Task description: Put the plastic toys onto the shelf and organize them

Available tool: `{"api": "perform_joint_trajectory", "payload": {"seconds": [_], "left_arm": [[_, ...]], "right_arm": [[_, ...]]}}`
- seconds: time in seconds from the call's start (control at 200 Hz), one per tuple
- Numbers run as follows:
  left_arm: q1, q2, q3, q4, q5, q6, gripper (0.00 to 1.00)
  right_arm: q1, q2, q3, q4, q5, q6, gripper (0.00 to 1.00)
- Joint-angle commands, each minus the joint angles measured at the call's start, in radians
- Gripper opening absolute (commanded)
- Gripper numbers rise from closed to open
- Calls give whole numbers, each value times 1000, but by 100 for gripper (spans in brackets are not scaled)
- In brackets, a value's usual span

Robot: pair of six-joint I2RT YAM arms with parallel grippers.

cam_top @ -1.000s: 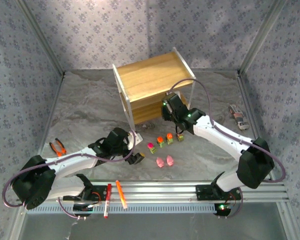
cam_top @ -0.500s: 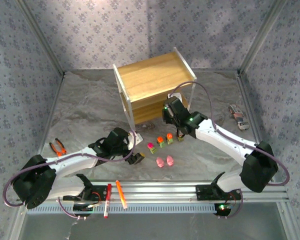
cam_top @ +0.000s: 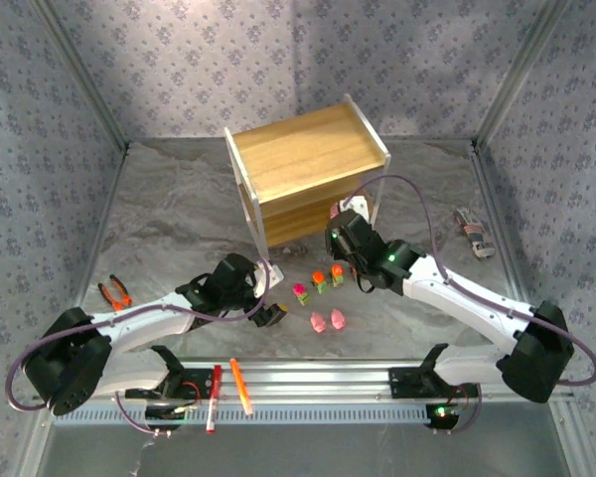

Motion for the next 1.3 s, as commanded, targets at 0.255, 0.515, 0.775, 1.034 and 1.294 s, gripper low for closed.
{"api": "perform_joint_trajectory", "payload": {"seconds": [0.255, 0.515, 0.775, 1.034, 1.294], "left_arm": [[5, 6, 31, 7, 30, 26, 100], [4, 7, 32, 9, 26, 23, 100], [5, 10, 33, 9, 24, 23, 100], [4, 12, 32, 10, 24, 23, 100], [6, 11, 35, 10, 21, 23, 100]], "right_arm": [[180, -161, -144, -89, 180, 120, 63], [306, -286, -239, -92, 323, 190, 67], [412, -233, -243, -141, 451, 248, 71], [499, -93, -243, -308, 454, 473, 76], [549, -168, -419, -197, 367, 609, 75]]}}
